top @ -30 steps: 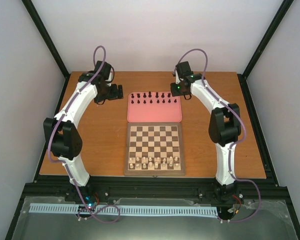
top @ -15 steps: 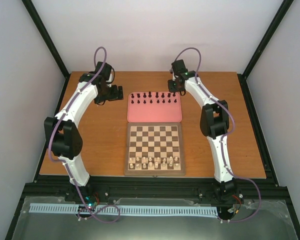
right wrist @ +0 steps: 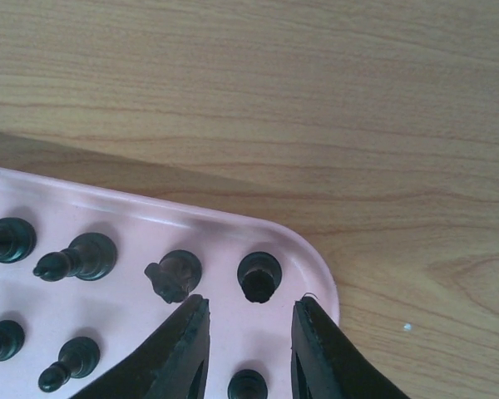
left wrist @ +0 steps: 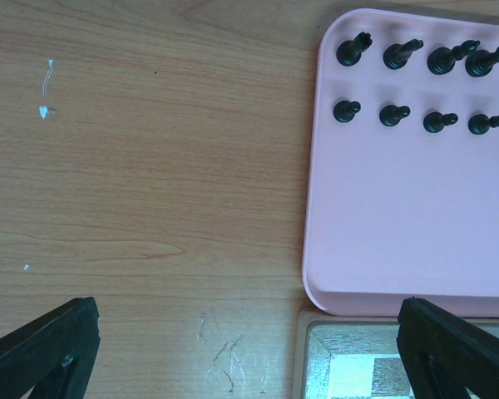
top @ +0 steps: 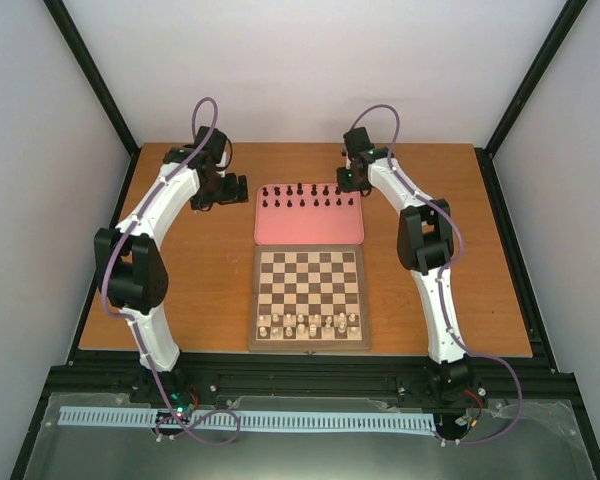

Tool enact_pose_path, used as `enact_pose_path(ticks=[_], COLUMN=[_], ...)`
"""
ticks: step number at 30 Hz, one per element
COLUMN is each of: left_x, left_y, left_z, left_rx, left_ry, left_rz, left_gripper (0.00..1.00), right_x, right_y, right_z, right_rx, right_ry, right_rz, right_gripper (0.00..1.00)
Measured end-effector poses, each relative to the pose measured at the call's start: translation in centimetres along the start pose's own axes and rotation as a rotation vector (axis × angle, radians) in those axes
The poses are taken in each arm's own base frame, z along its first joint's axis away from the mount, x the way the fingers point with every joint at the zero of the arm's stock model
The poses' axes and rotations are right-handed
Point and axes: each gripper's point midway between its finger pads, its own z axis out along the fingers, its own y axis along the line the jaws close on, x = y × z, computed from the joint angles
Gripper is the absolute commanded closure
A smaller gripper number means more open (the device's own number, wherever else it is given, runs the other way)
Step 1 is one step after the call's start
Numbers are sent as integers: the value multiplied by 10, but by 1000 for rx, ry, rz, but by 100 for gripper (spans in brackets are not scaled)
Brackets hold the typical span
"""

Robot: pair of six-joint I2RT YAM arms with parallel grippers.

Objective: Set up the chess pieces on the board
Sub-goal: Pick up the chess piece from the storage box.

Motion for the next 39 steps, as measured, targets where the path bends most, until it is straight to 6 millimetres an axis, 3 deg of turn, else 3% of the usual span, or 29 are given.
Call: enact_pose_path(ticks=[18, 27, 39], left_x=[2, 2, 4], left_y=[1, 2, 3], left_z=[5, 7, 10], left_rx=[-9, -11, -17], left_ry=[12, 17, 28], left_rz=[1, 1, 1], left_gripper=[0, 0, 0], right_x=[8, 6, 5], right_y=[1, -1, -3], right_z=[26, 26, 31], right_rx=[-7, 1, 8], right_ry=[34, 30, 26], right_rz=[16, 22, 39], right_gripper=[71, 72, 88])
